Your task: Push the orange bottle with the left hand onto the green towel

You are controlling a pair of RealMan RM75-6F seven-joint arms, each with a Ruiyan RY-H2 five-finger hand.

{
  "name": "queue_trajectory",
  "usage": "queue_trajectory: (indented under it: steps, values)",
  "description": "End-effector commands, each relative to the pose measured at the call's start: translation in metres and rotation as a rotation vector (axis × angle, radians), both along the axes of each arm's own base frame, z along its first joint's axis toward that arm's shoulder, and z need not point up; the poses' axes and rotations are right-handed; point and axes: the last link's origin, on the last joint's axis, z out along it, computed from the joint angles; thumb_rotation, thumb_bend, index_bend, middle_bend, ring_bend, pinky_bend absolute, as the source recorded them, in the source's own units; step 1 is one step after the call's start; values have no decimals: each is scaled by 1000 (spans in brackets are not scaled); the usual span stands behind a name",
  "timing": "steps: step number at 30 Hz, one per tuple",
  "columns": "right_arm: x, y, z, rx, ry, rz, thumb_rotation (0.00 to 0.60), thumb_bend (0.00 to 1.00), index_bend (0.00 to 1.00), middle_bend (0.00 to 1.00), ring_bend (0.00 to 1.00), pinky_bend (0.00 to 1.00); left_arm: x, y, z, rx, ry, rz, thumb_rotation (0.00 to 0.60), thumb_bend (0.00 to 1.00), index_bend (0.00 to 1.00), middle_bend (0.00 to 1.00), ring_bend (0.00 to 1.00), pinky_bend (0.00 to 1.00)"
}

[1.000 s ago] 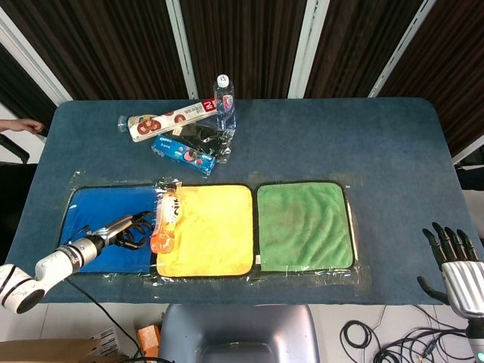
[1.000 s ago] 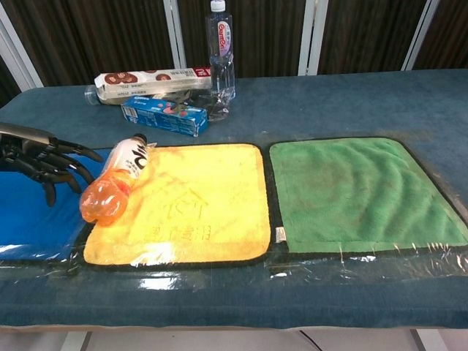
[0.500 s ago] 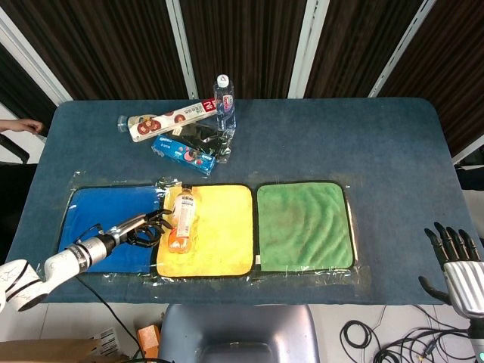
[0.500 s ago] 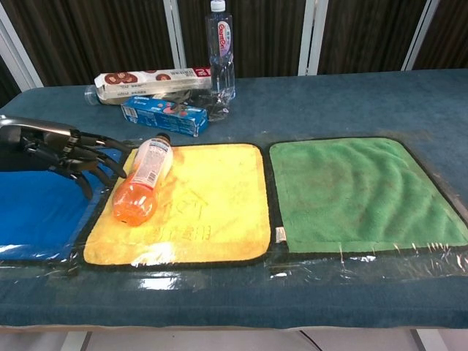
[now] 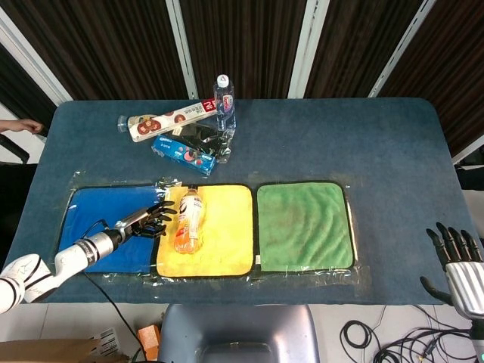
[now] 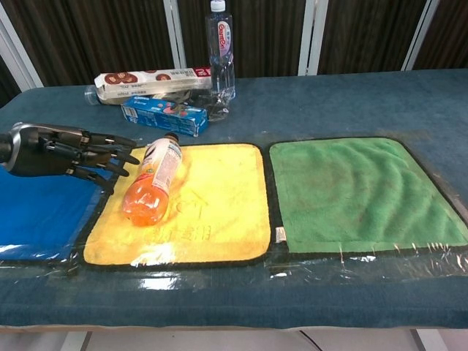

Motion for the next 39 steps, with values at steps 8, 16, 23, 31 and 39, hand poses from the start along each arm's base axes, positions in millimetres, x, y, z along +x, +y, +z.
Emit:
queue_trajectory:
  steps: [8,16,23,31,39]
  values:
    - [0,1,1,-4,-3,0,600,168,0,6,0,0,8,3,-2,-69,-79,41,599,529,33,108,125,357]
    - [0,1,0,-1,-2,-1,600,168,0,5,0,0,15,6,-5,-120,-138,65,600,533,11,59,66,352]
    - [0,1,0,0,-2,-1,600,168,0,5,0,0,19,7,-11,-174,-161,84,600,538,10,7,10,338]
    - [0,1,1,0,-2,-1,600,168,0,5,0,0,28,7,-16,-208,-220,112,600,542,0,0,0,331]
    - [-1,1,2,-3,-5,-3,600,168,0,5,0,0,35,7,-22,-234,-286,133,600,542,0,0,0,321]
